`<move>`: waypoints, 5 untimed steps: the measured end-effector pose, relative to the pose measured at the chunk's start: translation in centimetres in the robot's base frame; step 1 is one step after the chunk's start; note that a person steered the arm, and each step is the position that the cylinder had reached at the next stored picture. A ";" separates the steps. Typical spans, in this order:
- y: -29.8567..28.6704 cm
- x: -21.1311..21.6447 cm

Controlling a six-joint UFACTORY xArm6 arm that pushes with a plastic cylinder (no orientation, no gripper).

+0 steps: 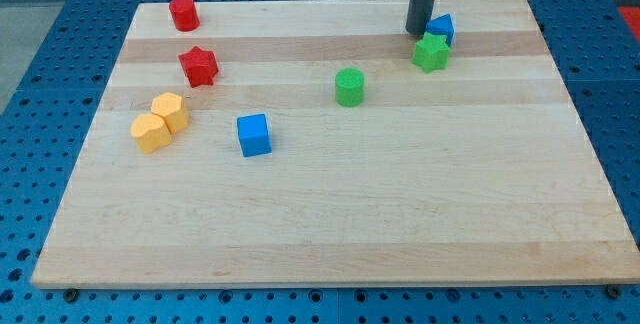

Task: Place your arm in between the yellow heart and blue cube

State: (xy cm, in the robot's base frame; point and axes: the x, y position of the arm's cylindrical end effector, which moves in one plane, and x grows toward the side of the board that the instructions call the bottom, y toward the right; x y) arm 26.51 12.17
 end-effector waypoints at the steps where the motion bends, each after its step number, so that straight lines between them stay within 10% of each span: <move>1: 1.1 0.1; 5: -14.6 5.1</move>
State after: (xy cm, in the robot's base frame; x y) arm 31.63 -2.47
